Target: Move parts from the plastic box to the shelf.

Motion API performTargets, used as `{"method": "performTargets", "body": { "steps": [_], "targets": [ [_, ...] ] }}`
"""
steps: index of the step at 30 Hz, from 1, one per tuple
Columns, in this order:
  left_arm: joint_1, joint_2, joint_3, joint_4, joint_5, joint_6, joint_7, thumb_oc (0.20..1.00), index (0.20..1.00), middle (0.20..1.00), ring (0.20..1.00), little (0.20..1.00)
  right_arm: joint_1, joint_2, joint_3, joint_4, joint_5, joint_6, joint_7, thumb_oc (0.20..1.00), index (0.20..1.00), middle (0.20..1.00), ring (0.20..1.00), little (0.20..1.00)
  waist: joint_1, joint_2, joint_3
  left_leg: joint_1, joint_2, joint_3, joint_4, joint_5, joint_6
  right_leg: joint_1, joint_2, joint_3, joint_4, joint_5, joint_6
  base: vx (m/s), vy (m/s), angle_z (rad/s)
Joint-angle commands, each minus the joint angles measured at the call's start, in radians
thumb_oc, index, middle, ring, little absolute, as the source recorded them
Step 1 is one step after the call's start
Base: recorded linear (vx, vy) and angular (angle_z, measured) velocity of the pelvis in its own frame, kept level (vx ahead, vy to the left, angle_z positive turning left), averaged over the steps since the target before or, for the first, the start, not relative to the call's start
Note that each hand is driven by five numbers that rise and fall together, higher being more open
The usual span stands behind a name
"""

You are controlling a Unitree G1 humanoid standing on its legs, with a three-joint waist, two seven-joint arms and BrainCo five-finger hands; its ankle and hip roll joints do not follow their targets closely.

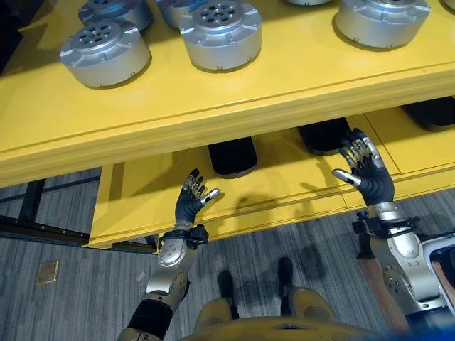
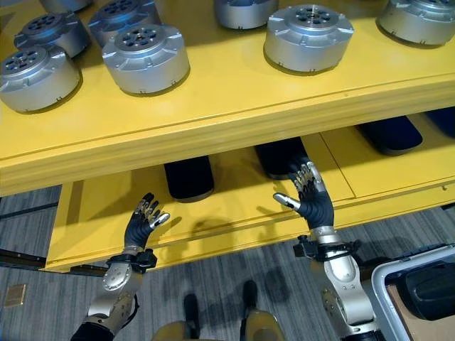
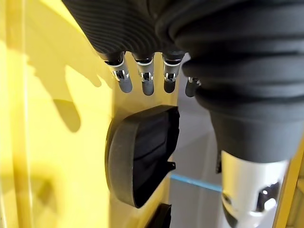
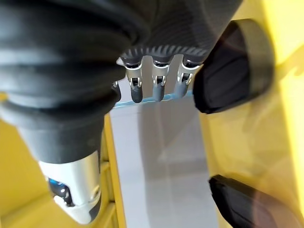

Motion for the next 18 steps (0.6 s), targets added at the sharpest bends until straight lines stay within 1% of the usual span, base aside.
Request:
{"method": "performTargets", "body": {
  "steps": [1,2,3,8,14,16,17,18],
  "targets": [
    [0.019,0.060,0.047,-0.082,-0.011,-0.035,-0.028,1.000,1.000,1.000,1.000,1.000,-0.063,0.043,-0.001,-0.037,0.042,-0.039,0.037,1.000,1.000,1.000,1.000,1.000,0.012,-0.077,-0.057,-0.009,-0.114,0.018,0.015,-0.019,0.066,0.053,0.035,0.047,0.018,-0.070,0.040,0.10,0.085,-0.30],
    [0.032,0.061,0.045,-0.092,-0.007,-0.033,-0.032,1.000,1.000,1.000,1.000,1.000,-0.062,0.052,0.001,-0.039,0.046,-0.040,0.038,1.000,1.000,1.000,1.000,1.000,0.018,-0.071,-0.063,0.008,-0.112,-0.008,-0.023,0.010,0.070,0.052,0.045,0.053,0.022,-0.066,0.037,0.14,0.138,-0.25],
    [0.053,0.066,0.047,-0.099,-0.012,-0.031,-0.039,1.000,1.000,1.000,1.000,1.000,-0.055,0.057,0.004,-0.040,0.048,-0.035,0.045,1.000,1.000,1.000,1.000,1.000,0.018,-0.071,-0.074,0.028,-0.116,-0.036,-0.064,0.023,0.075,0.057,0.044,0.058,0.025,-0.066,0.039,0.13,0.151,-0.17],
    [0.073,0.082,0.068,-0.100,-0.004,-0.025,-0.036,1.000,1.000,1.000,1.000,1.000,-0.068,0.069,0.038,-0.027,0.044,-0.011,0.056,1.000,1.000,1.000,1.000,1.000,0.027,-0.077,-0.091,0.073,-0.110,-0.028,-0.145,0.049,0.084,0.059,0.040,0.073,0.029,-0.057,0.054,0.04,0.114,-0.06],
    [0.089,0.086,0.089,-0.103,0.002,-0.024,-0.028,1.000,1.000,1.000,1.000,1.000,-0.072,0.077,0.050,-0.012,0.044,0.005,0.059,1.000,1.000,1.000,1.000,1.000,0.034,-0.083,-0.094,0.085,-0.112,-0.022,-0.160,0.050,0.099,0.042,0.035,0.106,0.061,-0.062,0.061,0.01,0.088,-0.23],
    [0.082,0.093,0.093,-0.104,0.013,-0.022,-0.025,1.000,1.000,1.000,1.000,1.000,-0.073,0.082,0.051,-0.006,0.043,0.008,0.059,1.000,1.000,1.000,1.000,1.000,0.034,-0.087,-0.087,0.084,-0.113,-0.013,-0.158,0.048,0.104,0.030,0.033,0.114,0.079,-0.063,0.066,-0.01,0.112,-0.21],
    [0.067,0.111,0.089,-0.109,0.033,-0.024,-0.020,1.000,1.000,1.000,1.000,1.000,-0.060,0.086,0.043,-0.014,0.037,0.008,0.054,1.000,1.000,1.000,1.000,1.000,0.025,-0.095,-0.068,0.073,-0.111,0.003,-0.151,0.046,0.110,-0.001,0.035,0.127,0.110,-0.061,0.072,-0.08,0.131,-0.33],
    [0.054,0.121,0.087,-0.104,0.036,-0.026,-0.019,1.000,1.000,1.000,1.000,1.000,-0.057,0.086,0.042,-0.017,0.036,0.008,0.055,1.000,1.000,1.000,1.000,1.000,0.017,-0.100,-0.057,0.065,-0.110,0.011,-0.149,0.046,0.111,-0.016,0.039,0.137,0.112,-0.052,0.077,-0.12,0.131,-0.36]
  ]
}}
